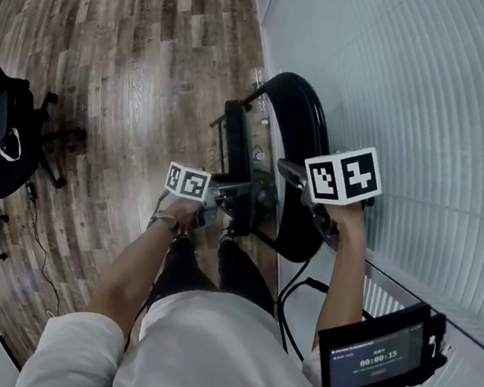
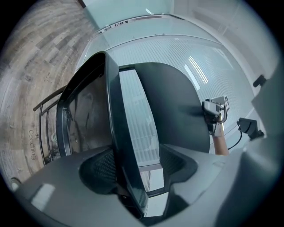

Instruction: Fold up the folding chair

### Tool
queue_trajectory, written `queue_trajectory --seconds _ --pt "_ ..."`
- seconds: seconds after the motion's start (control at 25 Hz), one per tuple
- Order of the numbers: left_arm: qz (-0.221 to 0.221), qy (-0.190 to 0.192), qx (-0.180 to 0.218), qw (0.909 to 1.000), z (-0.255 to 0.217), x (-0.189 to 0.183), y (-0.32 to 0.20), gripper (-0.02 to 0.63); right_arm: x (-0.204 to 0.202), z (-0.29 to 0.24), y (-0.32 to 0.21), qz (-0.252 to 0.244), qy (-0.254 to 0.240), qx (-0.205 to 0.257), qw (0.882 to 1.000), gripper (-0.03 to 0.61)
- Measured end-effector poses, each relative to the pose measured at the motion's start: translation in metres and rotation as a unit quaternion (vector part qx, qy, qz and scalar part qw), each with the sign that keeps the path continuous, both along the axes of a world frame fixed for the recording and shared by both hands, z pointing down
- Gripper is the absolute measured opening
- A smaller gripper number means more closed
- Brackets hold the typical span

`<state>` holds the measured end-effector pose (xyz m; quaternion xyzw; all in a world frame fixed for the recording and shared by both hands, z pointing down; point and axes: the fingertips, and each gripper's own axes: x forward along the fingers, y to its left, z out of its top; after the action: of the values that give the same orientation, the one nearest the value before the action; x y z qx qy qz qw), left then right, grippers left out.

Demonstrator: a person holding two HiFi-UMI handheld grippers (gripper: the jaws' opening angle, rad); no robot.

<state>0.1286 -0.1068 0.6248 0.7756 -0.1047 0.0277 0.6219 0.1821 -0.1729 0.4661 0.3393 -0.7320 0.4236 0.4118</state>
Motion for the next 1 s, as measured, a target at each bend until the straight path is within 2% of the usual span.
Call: queue_trajectory --seconds 0.6,1.0 --pt "0.026 -0.012 0.015 0.9995 -0.002 0.028 -0.003 0.262 0.000 -0.004 0.000 -0.007 0.008 0.003 1.000 0.265" --pt "0.026 -0.005 0.009 0.9996 -0.004 0.035 -0.007 0.261 -0.004 -0.008 0.000 -0.009 0.011 0.003 1.000 0.272"
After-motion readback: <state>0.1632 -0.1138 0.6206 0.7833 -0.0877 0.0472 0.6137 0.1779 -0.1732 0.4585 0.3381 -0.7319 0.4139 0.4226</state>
